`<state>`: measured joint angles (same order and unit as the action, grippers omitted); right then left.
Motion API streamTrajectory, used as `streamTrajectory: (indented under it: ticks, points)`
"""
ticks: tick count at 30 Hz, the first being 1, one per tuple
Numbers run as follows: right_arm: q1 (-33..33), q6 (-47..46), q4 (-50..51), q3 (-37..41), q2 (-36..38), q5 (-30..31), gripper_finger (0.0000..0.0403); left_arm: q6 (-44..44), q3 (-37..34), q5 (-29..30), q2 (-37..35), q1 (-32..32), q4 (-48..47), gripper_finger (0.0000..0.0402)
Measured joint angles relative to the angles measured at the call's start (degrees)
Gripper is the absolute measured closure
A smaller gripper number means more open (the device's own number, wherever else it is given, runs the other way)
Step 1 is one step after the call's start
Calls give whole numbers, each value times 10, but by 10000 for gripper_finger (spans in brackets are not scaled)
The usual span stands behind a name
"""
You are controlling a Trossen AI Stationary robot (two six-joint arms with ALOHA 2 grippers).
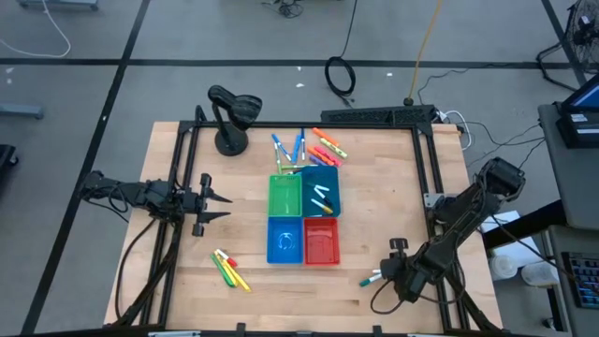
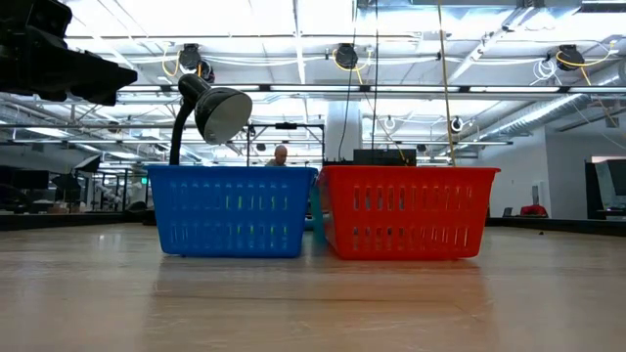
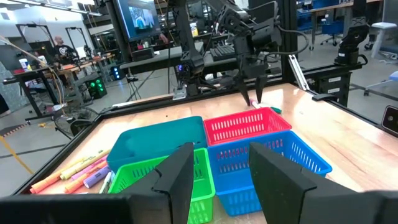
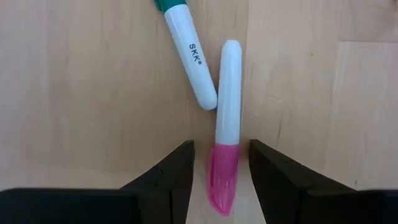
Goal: Pick & Place Markers
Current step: Put the pink highlighter pen into the blue bin
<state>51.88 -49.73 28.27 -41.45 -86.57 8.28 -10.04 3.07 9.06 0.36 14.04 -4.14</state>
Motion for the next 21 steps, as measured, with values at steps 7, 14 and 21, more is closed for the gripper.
streamTrajectory:
  ticks: [7, 14, 21]
  points:
    - [-1, -21, -1, 12, -2, 19, 261, 0, 0, 0, 0, 0, 0, 243]
    - [-15, -22, 0, 13, -3, 20, 272, 0, 0, 0, 0, 0, 0, 243]
    - [-20, -17, 6, 13, -3, 30, 335, 0, 0, 0, 0, 0, 0, 243]
